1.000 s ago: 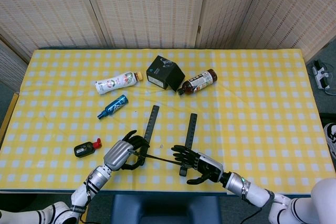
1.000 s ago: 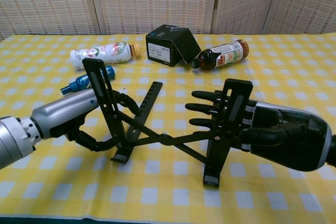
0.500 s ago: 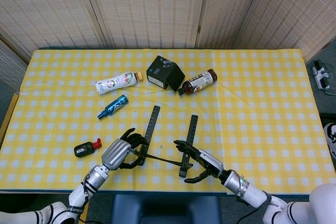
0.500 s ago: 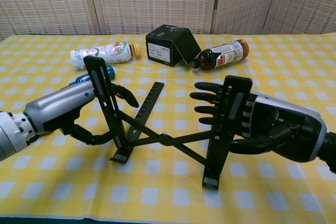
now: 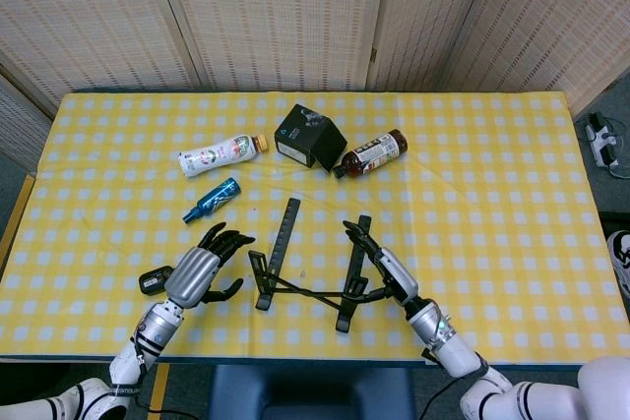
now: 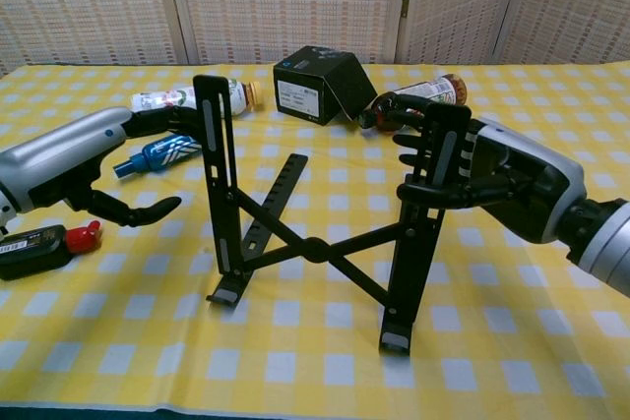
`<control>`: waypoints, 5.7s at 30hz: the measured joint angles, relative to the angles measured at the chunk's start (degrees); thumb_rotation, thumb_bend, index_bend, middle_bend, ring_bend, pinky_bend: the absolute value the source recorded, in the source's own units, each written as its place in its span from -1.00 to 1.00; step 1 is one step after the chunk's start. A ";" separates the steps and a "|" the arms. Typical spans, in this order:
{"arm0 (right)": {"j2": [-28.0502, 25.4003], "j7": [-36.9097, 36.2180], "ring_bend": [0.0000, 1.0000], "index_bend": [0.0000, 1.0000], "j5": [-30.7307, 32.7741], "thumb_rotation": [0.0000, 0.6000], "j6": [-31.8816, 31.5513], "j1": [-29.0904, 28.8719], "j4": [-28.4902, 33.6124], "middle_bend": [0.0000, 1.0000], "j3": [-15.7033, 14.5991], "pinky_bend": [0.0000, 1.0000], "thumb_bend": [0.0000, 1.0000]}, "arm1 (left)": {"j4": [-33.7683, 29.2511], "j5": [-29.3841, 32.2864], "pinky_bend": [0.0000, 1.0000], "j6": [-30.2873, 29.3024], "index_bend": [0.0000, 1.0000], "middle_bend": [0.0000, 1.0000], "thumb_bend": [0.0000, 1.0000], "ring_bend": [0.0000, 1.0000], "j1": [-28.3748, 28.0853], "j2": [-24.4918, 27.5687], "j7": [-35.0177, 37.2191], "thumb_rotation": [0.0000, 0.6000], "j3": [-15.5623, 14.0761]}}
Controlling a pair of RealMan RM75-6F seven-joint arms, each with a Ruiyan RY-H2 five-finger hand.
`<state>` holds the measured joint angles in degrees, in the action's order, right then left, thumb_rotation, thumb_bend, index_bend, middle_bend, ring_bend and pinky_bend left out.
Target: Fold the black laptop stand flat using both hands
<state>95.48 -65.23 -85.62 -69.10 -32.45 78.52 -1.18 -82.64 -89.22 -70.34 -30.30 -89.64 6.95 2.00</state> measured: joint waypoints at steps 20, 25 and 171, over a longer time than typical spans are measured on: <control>-7.30 20.20 -0.64 -0.91 -9.71 1.00 -21.18 10.48 0.63 -0.69 3.02 -1.00 -0.66 | 4.52 -0.64 -1.00 2.98 -0.68 -0.56 -0.29 -0.68 -5.76 4.67 -1.94 1.00 5.03; -10.74 37.63 -0.28 -0.53 -16.06 1.00 -20.25 9.45 3.22 -0.32 1.76 -0.79 -0.66 | 9.86 -1.66 -1.00 7.36 -0.78 -0.64 -0.53 -0.73 -10.64 1.64 -4.67 1.00 5.89; -5.93 93.25 -0.80 -0.95 -0.50 1.00 38.56 -24.17 4.63 -0.75 3.31 -0.88 -0.66 | 17.97 9.49 -1.00 16.32 -1.00 -1.00 -0.70 -1.00 -15.71 -7.14 -0.89 1.00 5.25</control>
<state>89.55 28.02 -86.12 -30.54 -56.62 83.16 2.13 -64.67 -79.74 -54.02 -46.01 -96.78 6.06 7.25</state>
